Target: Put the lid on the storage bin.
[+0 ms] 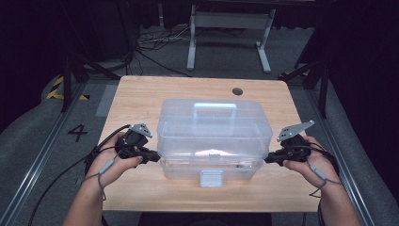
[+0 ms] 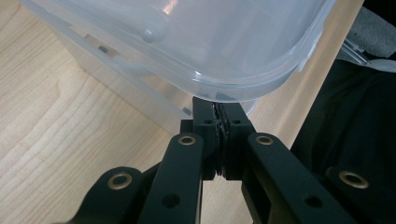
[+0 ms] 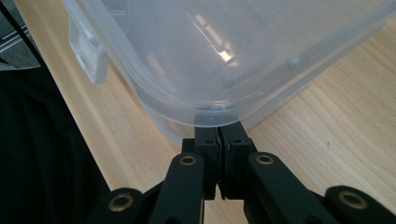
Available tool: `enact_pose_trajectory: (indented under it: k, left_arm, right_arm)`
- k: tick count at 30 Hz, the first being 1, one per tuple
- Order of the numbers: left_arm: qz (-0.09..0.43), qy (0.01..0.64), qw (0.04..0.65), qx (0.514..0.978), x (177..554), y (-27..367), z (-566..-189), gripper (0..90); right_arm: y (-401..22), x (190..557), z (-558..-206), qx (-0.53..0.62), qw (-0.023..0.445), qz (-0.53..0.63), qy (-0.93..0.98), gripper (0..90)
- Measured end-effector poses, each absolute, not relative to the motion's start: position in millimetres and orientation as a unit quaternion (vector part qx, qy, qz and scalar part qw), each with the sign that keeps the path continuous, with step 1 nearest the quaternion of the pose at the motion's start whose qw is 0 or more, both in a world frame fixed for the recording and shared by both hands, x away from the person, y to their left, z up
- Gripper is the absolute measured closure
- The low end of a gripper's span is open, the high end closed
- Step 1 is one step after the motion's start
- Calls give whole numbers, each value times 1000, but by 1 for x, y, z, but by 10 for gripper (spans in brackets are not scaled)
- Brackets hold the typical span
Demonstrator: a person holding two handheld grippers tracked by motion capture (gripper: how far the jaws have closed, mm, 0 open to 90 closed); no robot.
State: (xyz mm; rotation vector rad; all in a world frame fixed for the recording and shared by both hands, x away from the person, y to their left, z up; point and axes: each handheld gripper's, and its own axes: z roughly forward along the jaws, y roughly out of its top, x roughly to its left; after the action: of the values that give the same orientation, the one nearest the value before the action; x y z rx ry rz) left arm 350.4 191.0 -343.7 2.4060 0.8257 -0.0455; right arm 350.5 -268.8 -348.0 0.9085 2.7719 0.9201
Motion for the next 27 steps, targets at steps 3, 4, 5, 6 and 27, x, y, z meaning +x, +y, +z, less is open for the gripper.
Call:
enact_pose_trajectory:
  k: [3, 4, 5, 6, 27]
  left_arm:
    - [-21, 310, 289, 906, 350, 190, -345, 873]
    - [-22, 310, 286, 907, 350, 190, -345, 873]
    - [-22, 309, 284, 907, 350, 190, -346, 871]
    - [-22, 309, 282, 908, 350, 189, -346, 870]
    - [-35, 302, 247, 920, 352, 185, -353, 862]
  right_arm:
    - [-269, 351, -350, 295, 39, 298, 907, 879]
    - [-268, 351, -350, 295, 38, 295, 908, 878]
    - [-268, 351, -351, 295, 37, 293, 909, 877]
    - [-268, 351, -351, 295, 36, 291, 909, 876]
    - [-267, 351, -358, 291, 24, 267, 918, 876]
